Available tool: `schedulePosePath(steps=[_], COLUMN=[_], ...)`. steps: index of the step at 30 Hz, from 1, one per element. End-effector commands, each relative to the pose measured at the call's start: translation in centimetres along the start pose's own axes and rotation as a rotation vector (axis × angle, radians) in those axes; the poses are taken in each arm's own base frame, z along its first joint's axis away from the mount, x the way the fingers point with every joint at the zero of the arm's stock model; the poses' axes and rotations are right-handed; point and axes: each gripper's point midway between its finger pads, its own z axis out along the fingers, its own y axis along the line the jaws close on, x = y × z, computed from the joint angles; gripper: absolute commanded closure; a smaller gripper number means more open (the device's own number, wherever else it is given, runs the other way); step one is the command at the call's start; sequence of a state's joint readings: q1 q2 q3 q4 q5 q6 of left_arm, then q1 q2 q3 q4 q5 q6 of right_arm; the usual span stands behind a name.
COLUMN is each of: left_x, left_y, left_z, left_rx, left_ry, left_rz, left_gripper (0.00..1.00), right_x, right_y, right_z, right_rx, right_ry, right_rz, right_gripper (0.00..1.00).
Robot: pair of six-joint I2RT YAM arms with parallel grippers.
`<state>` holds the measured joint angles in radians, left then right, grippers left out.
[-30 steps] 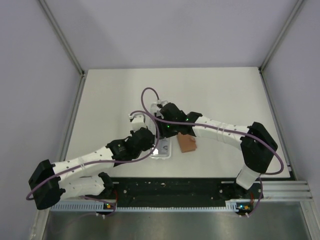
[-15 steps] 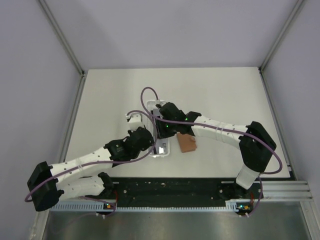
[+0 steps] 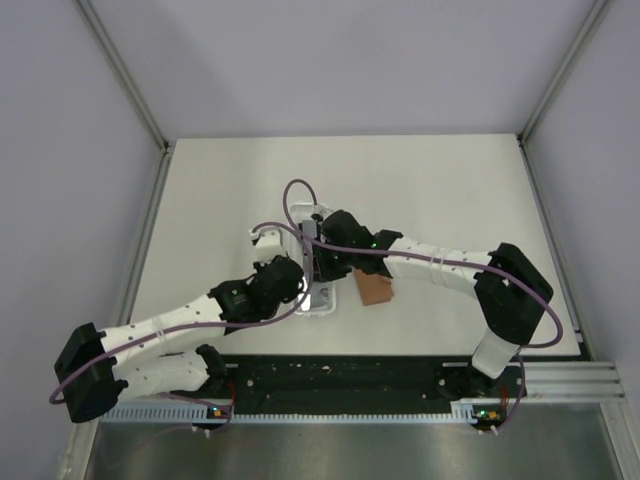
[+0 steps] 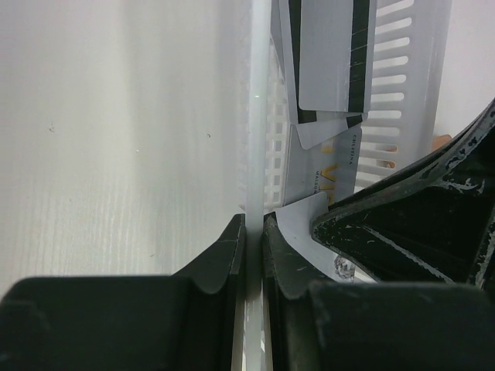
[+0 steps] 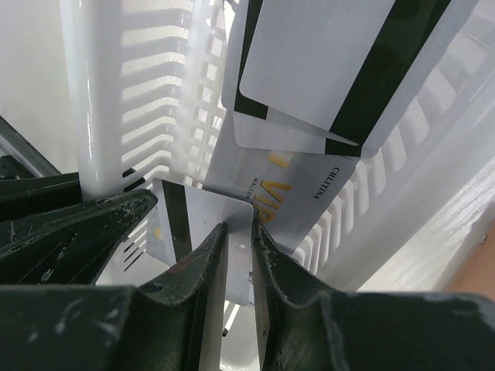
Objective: Put the credit cards into the card holder
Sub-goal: Pick up the credit card from the storage box.
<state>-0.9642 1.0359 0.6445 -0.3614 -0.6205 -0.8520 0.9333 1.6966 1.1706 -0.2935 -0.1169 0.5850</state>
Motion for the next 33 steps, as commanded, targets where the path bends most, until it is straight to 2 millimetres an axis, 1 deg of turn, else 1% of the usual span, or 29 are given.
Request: schedulePosePath(steps=[1,9,12,13,14,20,24,25,27,29,31,33], left_x=[-3.2,-3.0,-2.8,-2.6,-2.6,-2.6,-2.6,-2.6,-2.7,-2.7,-2.5,-2.4], left_y=[-1.9,-1.8,-1.9,-1.8,-1.8,-1.8,-1.8,-1.8,-1.7,-1.5,-1.1,-0.9], left_z=[-0.5,-0.3,-0.2,-0.1,-0.1,0.0,0.0,0.1,0.1,0.2,0.4,0.5], left_rx=[0.06,0.055,0.057,0.055,0.055,0.053,0.054,0.053,0.045,0.034,0.025,0.015], left_ry=[-0.111,-0.111,-0.111,-0.107,-0.107,-0.107,-0.108,-0.109,-0.115,-0.12,-0.115,-0.109], left_rz=[-0.124,-0.123,-0.124,-0.122,-0.122,-0.125,-0.124,-0.123,-0.12,-0.112,-0.099,-0.09], left_gripper=[1.0,1.0,1.0,1.0,1.0,1.0,1.0,1.0,1.0,1.0,1.0,1.0], right_x=[-0.3,-0.4,-0.2,0.1,-0.2,0.3,0.6,0.6,0.6,0.0,-0.9,-2.4], right_y=[2.5,3.4,4.0,4.0,4.4,5.5,5.2,5.2,5.1,4.4,3.4,2.4], right_z=[-1.1,-1.8,-2.1,-2.2,-2.3,-2.7,-2.5,-2.5,-2.7,-3.0,-3.8,-5.3], right_rx=[-0.123,-0.241,-0.31,-0.322,-0.353,-0.444,-0.44,-0.438,-0.429,-0.385,-0.311,-0.247], right_ry=[-0.025,-0.049,-0.049,-0.037,-0.051,-0.043,-0.035,-0.036,-0.044,-0.083,-0.139,-0.217], right_rz=[-0.005,0.015,0.019,0.023,0.021,0.013,0.012,0.011,0.006,0.003,-0.004,-0.008], right_gripper=[0.82,0.84,0.84,0.84,0.84,0.85,0.85,0.87,0.95,1.0,1.0,1.0])
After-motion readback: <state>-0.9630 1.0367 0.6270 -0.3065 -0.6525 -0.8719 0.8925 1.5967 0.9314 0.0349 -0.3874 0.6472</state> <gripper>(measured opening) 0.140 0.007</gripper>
